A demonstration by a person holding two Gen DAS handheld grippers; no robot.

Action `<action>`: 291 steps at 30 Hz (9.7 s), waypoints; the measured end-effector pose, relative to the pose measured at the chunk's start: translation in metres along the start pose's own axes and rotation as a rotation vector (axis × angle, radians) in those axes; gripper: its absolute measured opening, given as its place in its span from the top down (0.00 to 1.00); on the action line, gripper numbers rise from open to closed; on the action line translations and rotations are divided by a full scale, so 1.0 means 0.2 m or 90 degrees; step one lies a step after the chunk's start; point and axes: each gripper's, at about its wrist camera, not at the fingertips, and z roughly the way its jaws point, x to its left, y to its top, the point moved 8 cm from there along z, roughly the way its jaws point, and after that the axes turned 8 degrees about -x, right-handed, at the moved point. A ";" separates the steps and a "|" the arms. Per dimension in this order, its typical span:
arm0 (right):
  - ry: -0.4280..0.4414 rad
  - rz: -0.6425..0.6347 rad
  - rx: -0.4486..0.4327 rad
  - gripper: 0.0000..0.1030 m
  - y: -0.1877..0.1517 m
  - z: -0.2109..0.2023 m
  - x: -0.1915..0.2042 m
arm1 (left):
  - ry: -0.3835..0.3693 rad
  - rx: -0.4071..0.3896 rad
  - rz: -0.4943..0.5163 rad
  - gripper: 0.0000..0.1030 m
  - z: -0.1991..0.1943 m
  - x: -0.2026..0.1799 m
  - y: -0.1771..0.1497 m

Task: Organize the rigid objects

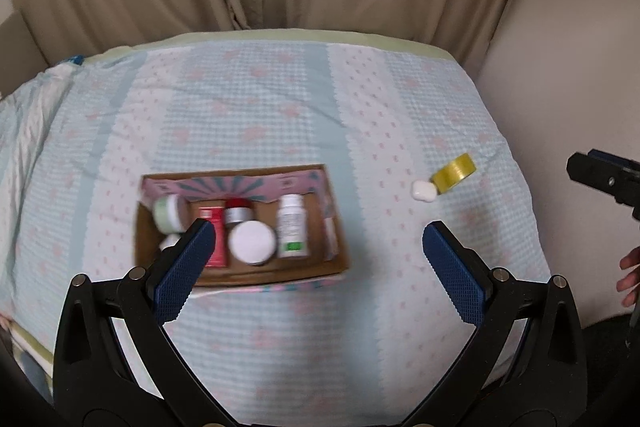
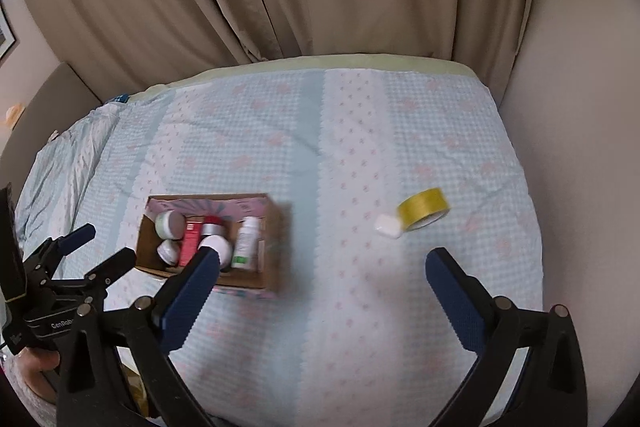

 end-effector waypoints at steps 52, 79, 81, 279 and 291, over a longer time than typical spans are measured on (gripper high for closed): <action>0.254 0.053 0.291 0.07 -0.32 1.61 -0.96 | -0.084 0.088 0.153 0.30 1.83 -1.04 -0.49; 0.201 0.144 0.201 0.07 -0.21 1.36 -1.12 | -0.098 0.074 0.077 0.42 1.64 -0.94 -0.26; 0.202 0.152 0.188 0.07 -0.18 1.30 -1.09 | -0.098 0.061 0.068 0.42 1.56 -0.92 -0.20; -0.102 -0.029 -0.313 0.00 0.17 -1.00 0.39 | 0.048 -0.359 0.060 0.00 -1.27 0.15 0.31; -0.102 -0.030 -0.311 0.00 0.17 -1.00 0.39 | 0.051 -0.368 0.062 0.00 -1.27 0.17 0.31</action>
